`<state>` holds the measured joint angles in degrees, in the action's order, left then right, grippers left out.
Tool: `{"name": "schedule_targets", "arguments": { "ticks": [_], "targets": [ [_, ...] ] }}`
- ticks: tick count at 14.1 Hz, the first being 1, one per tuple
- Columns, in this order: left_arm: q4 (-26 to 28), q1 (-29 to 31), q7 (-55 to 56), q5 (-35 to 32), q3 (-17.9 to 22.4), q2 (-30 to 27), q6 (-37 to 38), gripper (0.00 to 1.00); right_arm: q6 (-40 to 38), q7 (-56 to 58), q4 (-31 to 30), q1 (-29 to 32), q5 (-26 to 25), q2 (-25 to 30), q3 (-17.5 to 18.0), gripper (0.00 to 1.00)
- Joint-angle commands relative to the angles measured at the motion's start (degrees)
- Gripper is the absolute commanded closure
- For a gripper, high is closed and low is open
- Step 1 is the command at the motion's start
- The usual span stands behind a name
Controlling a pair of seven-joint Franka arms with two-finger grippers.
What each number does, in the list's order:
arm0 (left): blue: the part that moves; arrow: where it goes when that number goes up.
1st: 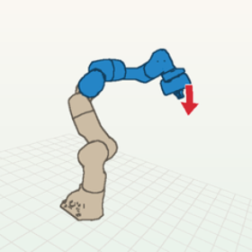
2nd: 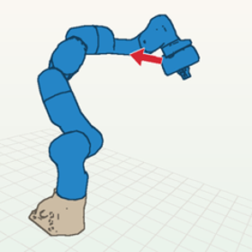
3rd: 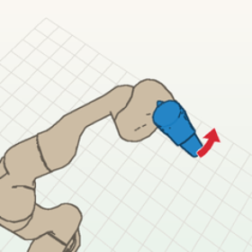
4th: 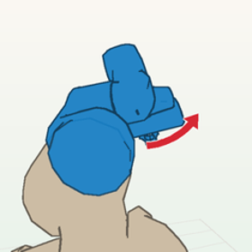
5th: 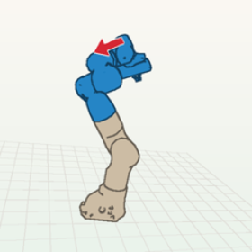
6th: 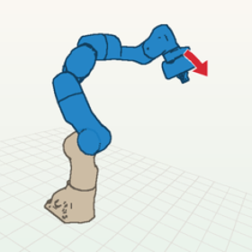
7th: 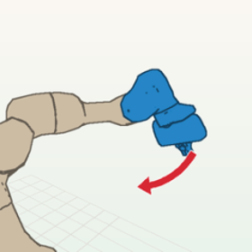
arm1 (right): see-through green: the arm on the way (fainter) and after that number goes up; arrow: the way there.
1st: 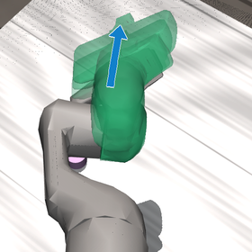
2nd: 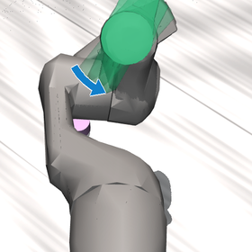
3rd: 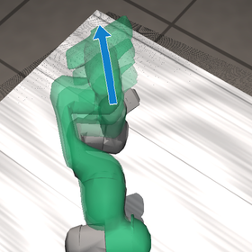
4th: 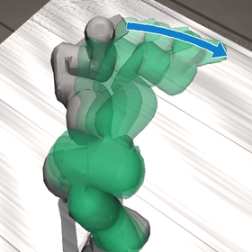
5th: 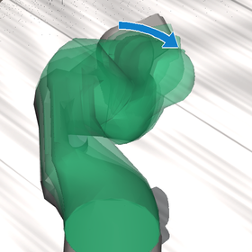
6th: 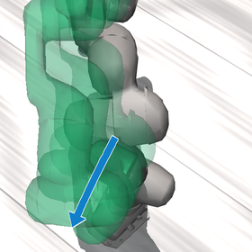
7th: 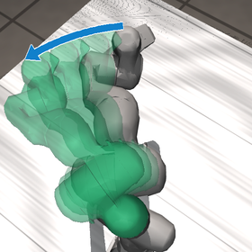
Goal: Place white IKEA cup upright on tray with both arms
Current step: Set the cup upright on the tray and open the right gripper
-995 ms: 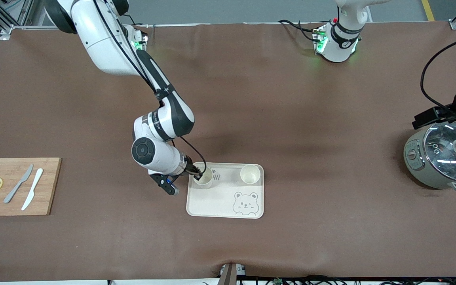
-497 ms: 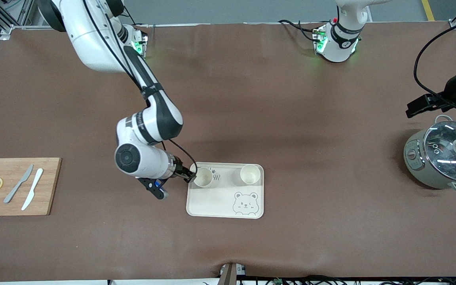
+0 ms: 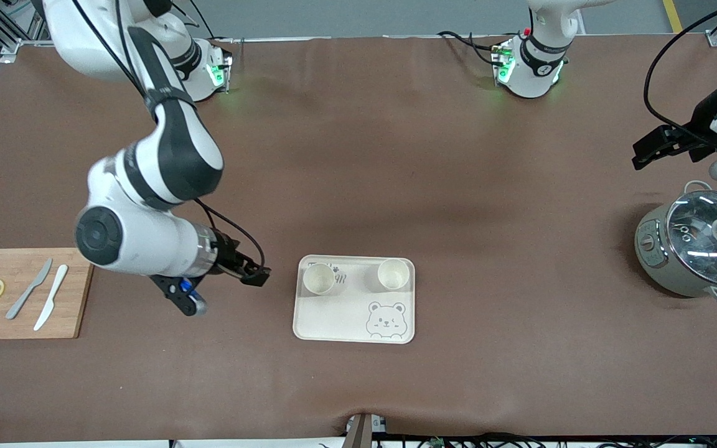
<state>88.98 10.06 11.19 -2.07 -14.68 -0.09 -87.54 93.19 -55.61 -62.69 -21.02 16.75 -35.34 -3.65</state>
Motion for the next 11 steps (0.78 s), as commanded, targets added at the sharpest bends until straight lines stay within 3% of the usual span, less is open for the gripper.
{"name": "schedule_targets", "arguments": {
  "ticks": [1,4,7,11],
  "targets": [
    [1.28,0.32,-1.35,1.37,-0.17,-1.14,-0.88,0.0,-7.56,4.07,-1.65,3.68,-4.52,6.58,0.75,0.0],
    [1.11,0.23,-1.43,1.37,-0.26,-0.61,-0.88,0.0,-9.52,18.12,-8.13,10.1,-5.32,14.31,0.75,0.0],
    [1.45,0.4,-3.44,1.37,-0.17,-0.53,-0.62,0.0,-10.13,27.18,-13.49,10.3,-13.56,21.25,0.84,0.0],
    [1.63,0.4,-4.42,1.72,-0.17,-1.23,-0.62,0.0,-11.44,39.75,-18.61,11.34,-18.5,29.35,0.66,0.0]
  ]
}}
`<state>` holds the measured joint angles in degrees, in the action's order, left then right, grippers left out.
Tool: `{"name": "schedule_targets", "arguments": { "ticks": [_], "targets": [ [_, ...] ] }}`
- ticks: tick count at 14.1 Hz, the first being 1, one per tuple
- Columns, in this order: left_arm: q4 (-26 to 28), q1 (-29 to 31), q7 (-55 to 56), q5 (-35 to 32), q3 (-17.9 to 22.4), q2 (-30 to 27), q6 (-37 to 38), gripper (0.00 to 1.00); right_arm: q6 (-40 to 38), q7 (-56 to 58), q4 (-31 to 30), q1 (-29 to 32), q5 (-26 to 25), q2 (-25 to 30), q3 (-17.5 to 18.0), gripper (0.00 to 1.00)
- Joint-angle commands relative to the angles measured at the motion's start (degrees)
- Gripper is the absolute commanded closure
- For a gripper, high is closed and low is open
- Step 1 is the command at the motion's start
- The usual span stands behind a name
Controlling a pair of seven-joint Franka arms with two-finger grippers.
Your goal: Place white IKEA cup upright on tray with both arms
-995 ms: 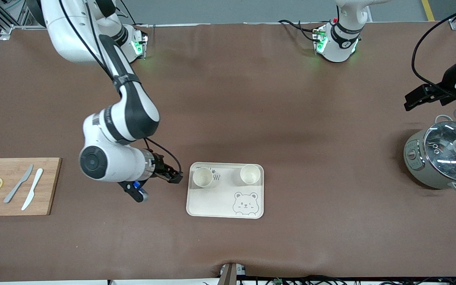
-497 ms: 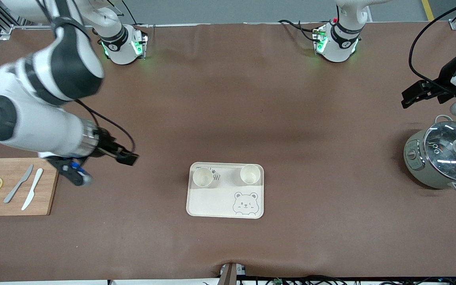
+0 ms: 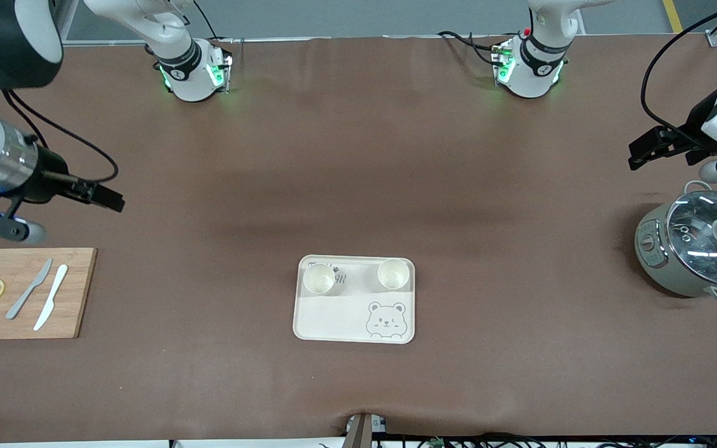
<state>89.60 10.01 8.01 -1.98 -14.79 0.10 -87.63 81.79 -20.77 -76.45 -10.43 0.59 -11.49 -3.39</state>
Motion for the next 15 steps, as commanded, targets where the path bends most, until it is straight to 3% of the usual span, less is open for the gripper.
{"name": "schedule_targets", "arguments": {
  "ticks": [1,4,9,12,15],
  "targets": [
    [0.92,0.45,-1.16,1.63,-0.07,-1.24,-0.61,0.0,-1.53,10.78,-4.85,2.67,-2.17,6.73,0.58,0.0],
    [0.75,0.45,-1.15,1.63,-0.07,-0.71,-0.87,0.0,-4.53,24.0,-5.46,6.02,-2.35,9.81,0.4,0.0],
    [0.48,0.27,-1.15,1.54,-0.07,-0.36,-1.14,0.0,-3.13,26.22,-6.43,9.89,-1.65,9.73,0.4,0.0],
    [0.4,0.27,-1.24,1.45,-0.07,0.34,-1.14,0.0,1.95,26.22,-10.28,10.95,2.74,11.12,0.32,0.0],
    [0.4,0.27,-1.51,1.36,0.02,0.34,-1.14,0.0,0.48,26.39,-12.14,11.39,2.14,12.8,0.31,0.0]
  ]
}}
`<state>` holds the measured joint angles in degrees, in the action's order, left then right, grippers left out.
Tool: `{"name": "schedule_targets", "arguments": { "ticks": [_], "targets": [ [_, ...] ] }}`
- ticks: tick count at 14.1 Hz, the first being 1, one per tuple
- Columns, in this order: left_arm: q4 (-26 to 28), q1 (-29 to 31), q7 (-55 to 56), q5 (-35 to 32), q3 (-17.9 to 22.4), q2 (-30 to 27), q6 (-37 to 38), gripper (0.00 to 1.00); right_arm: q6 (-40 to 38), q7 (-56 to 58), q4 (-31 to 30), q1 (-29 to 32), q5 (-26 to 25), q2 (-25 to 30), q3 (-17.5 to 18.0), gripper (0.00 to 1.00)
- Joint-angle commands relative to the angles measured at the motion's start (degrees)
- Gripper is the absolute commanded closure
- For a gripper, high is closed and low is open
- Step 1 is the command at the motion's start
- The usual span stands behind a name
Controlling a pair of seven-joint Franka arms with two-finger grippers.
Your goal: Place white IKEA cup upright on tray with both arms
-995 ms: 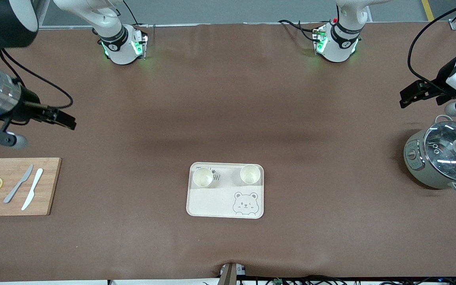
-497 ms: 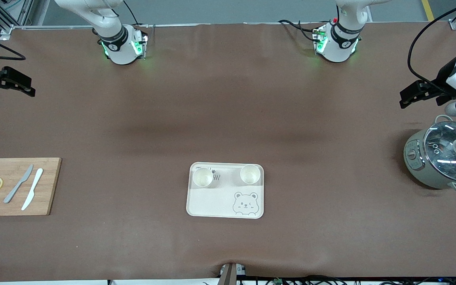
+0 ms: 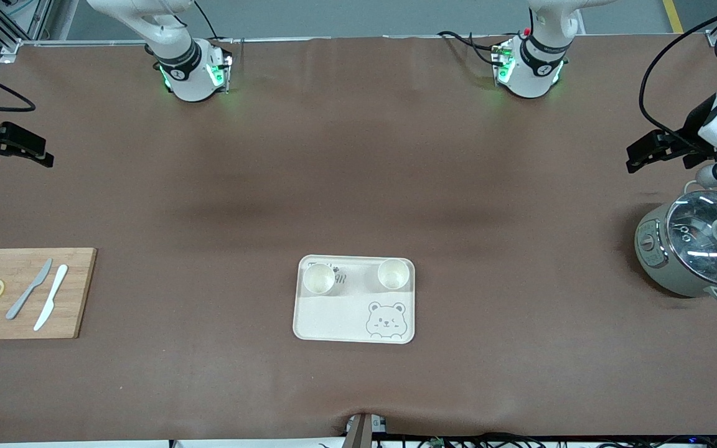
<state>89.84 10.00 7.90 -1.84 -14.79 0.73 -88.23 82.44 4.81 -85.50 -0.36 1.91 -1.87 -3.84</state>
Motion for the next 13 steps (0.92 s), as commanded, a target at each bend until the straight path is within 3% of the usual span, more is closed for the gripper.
{"name": "schedule_targets", "arguments": {
  "ticks": [1,3,6,8,9,13],
  "targets": [
    [0.16,0.29,-1.39,1.14,0.02,-0.2,-0.54,0.0,-0.09,0.99,-3.36,1.41,0.9,3.36,0.77,0.0],
    [0.25,0.2,-1.39,1.14,-0.07,0.06,-0.54,0.0,0.44,1.34,-2.4,0.97,0.64,3.27,1.03,0.0],
    [0.43,-3.29,-1.04,1.22,1.94,-0.82,-0.45,0.0,-0.34,0.73,7.43,1.76,0.02,1.35,0.68,0.0],
    [0.52,-11.36,-0.51,0.79,10.0,-1.52,-0.1,0.0,-2.62,0.73,4.39,1.41,-0.24,2.73,0.77,0.0],
    [0.52,-12.88,-0.77,0.87,11.78,-1.7,0.08,0.0,-4.2,0.73,4.2,1.15,-0.24,3.01,0.77,0.0],
    [0.34,-11.49,-2.01,0.78,11.98,-2.22,1.13,0.0,-4.74,0.82,3.94,-0.86,-1.55,3.44,1.29,0.0]
  ]
}}
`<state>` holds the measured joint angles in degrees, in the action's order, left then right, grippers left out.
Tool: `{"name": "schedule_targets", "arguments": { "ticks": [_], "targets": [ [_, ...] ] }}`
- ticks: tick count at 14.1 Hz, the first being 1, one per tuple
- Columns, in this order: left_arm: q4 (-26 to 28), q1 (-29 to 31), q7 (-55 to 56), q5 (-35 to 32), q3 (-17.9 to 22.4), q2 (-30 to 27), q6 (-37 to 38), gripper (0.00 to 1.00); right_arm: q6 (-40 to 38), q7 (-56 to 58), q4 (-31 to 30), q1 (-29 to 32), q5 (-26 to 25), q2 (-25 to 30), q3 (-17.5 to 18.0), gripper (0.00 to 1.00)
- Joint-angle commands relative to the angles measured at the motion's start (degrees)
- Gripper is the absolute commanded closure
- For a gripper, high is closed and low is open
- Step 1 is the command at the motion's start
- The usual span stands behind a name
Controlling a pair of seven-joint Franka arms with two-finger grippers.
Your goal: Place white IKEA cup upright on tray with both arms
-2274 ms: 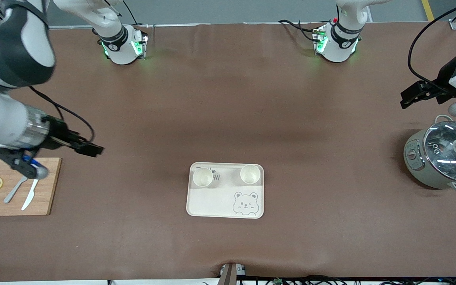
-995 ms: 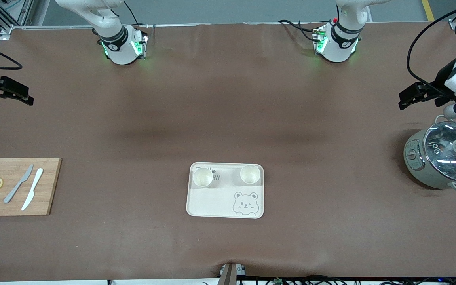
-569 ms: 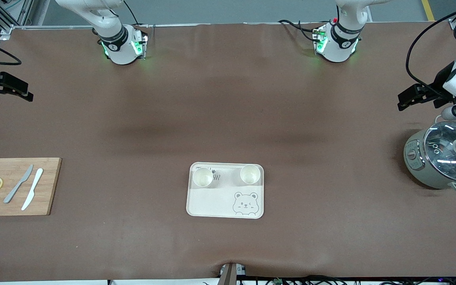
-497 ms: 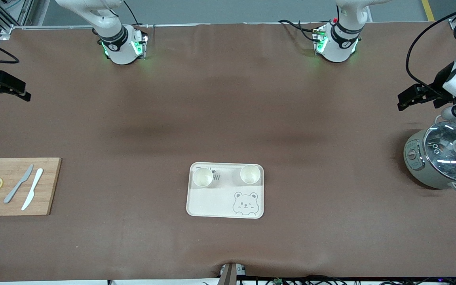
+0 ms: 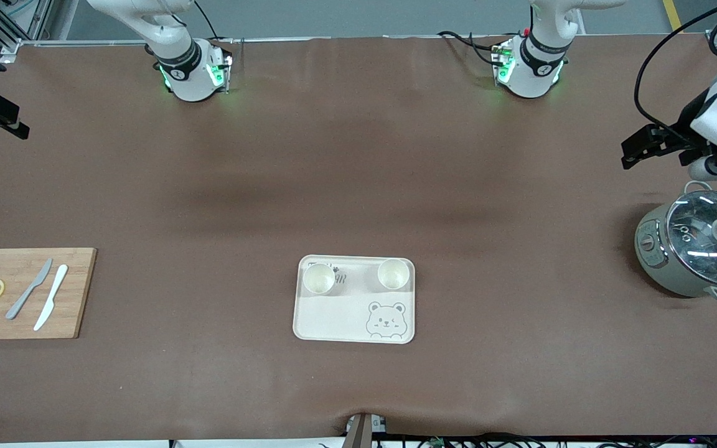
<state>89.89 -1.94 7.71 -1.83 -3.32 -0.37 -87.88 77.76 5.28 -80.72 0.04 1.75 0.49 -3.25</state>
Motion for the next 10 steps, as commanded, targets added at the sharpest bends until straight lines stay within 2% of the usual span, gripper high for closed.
{"name": "schedule_targets", "arguments": {
  "ticks": [1,5,10],
  "targets": [
    [0.29,0.45,-1.82,0.87,0.5,-1.12,0.86,0.0,-0.15,0.26,-1.1,-2.23,-2.44,1.27,0.62,0.0],
    [0.29,0.54,-1.91,1.22,0.5,-1.39,0.86,0.0,-0.32,0.17,-3.03,-1.45,-3.85,1.53,0.18,0.0],
    [0.2,1.06,-1.91,1.39,0.59,-1.39,0.86,0.0,5.9,0.08,-6.54,-1.8,-3.77,3.29,0.35,0.0]
  ]
}}
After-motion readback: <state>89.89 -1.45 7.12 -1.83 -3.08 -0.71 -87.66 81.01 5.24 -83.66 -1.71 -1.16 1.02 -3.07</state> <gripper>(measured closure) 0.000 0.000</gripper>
